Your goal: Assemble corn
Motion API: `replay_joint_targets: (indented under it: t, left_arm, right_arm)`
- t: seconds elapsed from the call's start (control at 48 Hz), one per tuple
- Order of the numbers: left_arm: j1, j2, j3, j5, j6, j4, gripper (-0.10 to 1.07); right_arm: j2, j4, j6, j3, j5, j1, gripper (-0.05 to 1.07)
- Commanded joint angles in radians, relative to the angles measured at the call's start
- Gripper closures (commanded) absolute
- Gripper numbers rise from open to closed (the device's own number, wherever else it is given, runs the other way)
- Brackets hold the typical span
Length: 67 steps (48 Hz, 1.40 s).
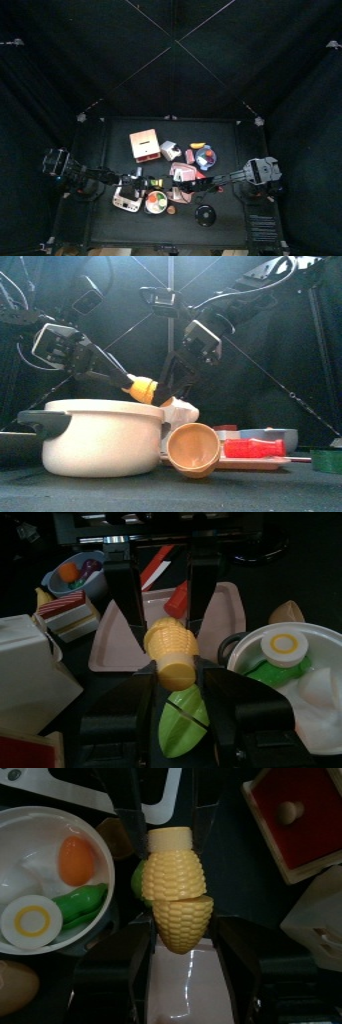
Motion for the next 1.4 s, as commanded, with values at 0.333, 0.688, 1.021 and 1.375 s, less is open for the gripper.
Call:
replay_joint_targets:
  t: [0.333, 0.688, 1.021, 1.375]
  left_arm:
    - [0.003, -0.015, -0.006, -0.005, 0.002, 0.002, 0.38]
    - [0.003, -0.012, -0.012, -0.005, 0.003, 0.002, 0.38]
    - [0.003, -0.009, -0.018, -0.005, 0.002, 0.021, 0.38]
    - [0.003, -0.002, -0.026, -0.005, 0.002, 0.020, 0.36]
  right_arm:
    - [-0.017, 0.002, 0.002, -0.012, 0.000, 0.015, 0.33]
    - [-0.017, -0.008, 0.000, -0.037, 0.000, 0.028, 0.33]
    - [-0.015, -0.058, 0.002, -0.052, 0.002, 0.064, 0.33]
    - [-0.015, -0.049, 0.000, -0.071, 0.003, 0.058, 0.33]
